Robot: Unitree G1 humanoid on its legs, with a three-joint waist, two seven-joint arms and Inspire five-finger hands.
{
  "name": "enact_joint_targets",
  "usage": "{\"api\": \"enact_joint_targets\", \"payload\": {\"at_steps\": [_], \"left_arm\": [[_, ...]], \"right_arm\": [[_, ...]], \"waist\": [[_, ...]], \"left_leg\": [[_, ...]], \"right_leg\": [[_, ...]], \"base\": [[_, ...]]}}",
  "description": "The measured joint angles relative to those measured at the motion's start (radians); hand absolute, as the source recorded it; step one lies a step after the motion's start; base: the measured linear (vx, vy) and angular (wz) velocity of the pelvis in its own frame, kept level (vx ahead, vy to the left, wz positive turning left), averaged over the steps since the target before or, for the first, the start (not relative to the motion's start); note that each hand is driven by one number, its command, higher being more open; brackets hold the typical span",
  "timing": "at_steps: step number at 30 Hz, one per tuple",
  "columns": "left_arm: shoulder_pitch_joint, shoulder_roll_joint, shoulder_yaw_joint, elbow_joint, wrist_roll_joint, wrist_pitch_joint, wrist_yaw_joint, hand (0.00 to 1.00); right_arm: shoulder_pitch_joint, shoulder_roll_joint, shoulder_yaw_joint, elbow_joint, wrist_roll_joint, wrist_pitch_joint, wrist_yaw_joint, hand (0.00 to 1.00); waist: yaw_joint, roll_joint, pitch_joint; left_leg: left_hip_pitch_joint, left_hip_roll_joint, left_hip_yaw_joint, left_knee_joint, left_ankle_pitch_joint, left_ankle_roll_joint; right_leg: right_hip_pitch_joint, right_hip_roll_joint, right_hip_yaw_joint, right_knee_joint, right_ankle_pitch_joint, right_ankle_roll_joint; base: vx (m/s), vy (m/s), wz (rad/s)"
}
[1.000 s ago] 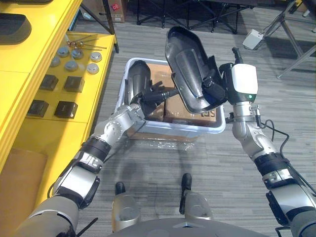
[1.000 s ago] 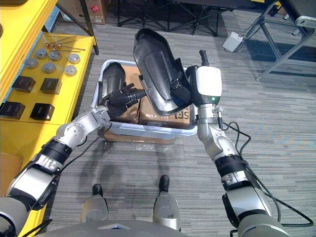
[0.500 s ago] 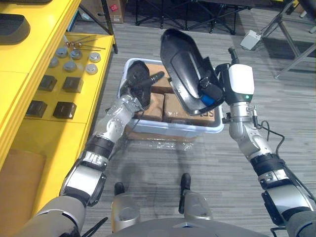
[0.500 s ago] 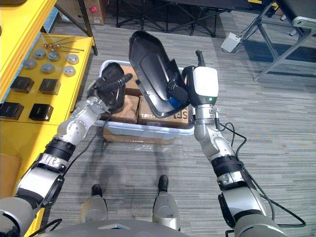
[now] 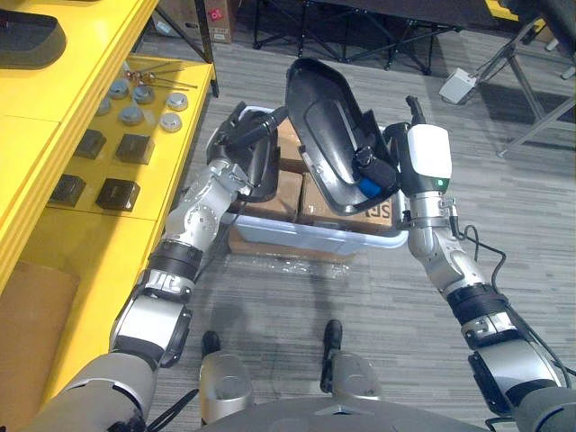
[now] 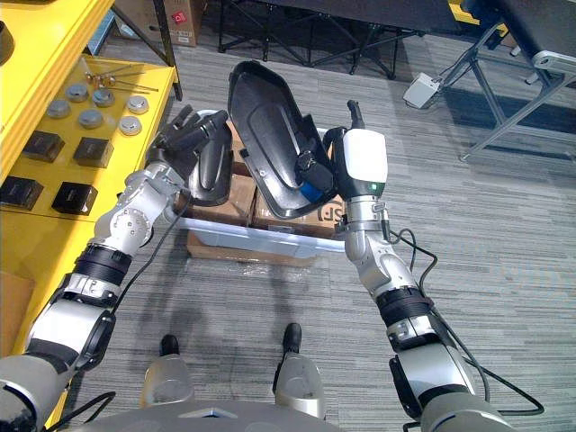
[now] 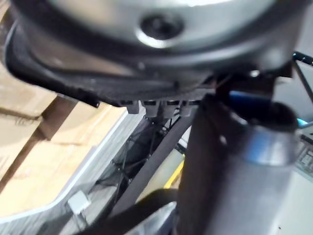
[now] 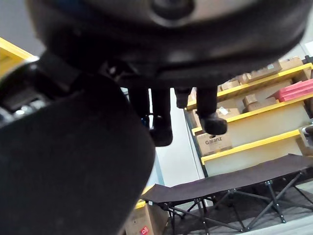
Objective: Walk over and take three plastic housings, then place them on the shelf
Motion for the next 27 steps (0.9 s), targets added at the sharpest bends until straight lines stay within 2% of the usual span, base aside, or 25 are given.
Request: {"api": "enact_joint_targets", "payload": {"at_steps": [4,9,18,19,24,27], "left_arm": [[0.0,0.001,-0.022,0.0,-0.09,0.044,-0.09,1.0],[0.0,0.001,-0.075,0.0,-0.172,0.05,-0.181,1.0],[0.008,0.018,-0.109,0.001,-0.198,0.066,-0.19,1.0],[0.008,0.02,-0.116,0.001,-0.198,0.066,-0.19,0.0],[0.029,0.029,-0.138,0.001,-0.192,0.07,-0.18,0.0],[0.045,0.028,-0.138,0.001,-0.189,0.07,-0.172,0.0]], "right_arm": [[0.0,0.0,0.0,0.0,-0.001,-0.001,0.001,0.0],[-0.004,0.0,0.0,0.0,-0.007,-0.018,0.017,0.0],[-0.015,-0.016,0.02,0.0,-0.038,-0.049,0.032,0.0],[-0.015,-0.018,0.022,0.0,-0.038,-0.051,0.032,0.0],[-0.015,-0.028,0.07,-0.008,-0.039,-0.11,0.044,0.0],[-0.014,-0.034,0.08,-0.024,-0.039,-0.125,0.057,0.0]], "waist": [[0.0,0.0,0.0],[-0.002,0.0,0.0],[-0.006,0.003,-0.001],[-0.007,0.004,-0.001],[-0.008,0.017,-0.003],[-0.008,0.028,-0.005]], "left_leg": [[0.0,0.0,0.0,-0.001,0.0,0.0],[0.0,0.0,0.001,-0.005,0.003,0.0],[0.001,-0.003,0.004,-0.036,0.022,0.0],[0.001,-0.004,0.004,-0.036,0.022,0.0],[0.001,-0.004,0.004,-0.037,0.022,-0.001],[0.001,-0.004,0.005,-0.037,0.022,-0.001]], "right_leg": [[0.0,0.0,0.0,0.0,0.0,0.0],[-0.003,0.0,0.0,0.0,0.0,0.0],[-0.017,0.0,0.0,0.0,0.0,0.0],[-0.017,0.0,0.0,0.0,0.0,0.0],[-0.018,0.0,0.0,0.0,0.0,0.0],[-0.019,0.0,0.0,0.0,0.0,0.0]], "base": [[0.0,0.0,0.0],[0.0,0.0,0.0],[0.0,0.0,0.0],[0.0,0.0,0.0],[0.0,0.0,0.0],[0.0,0.0,0.0]]}}
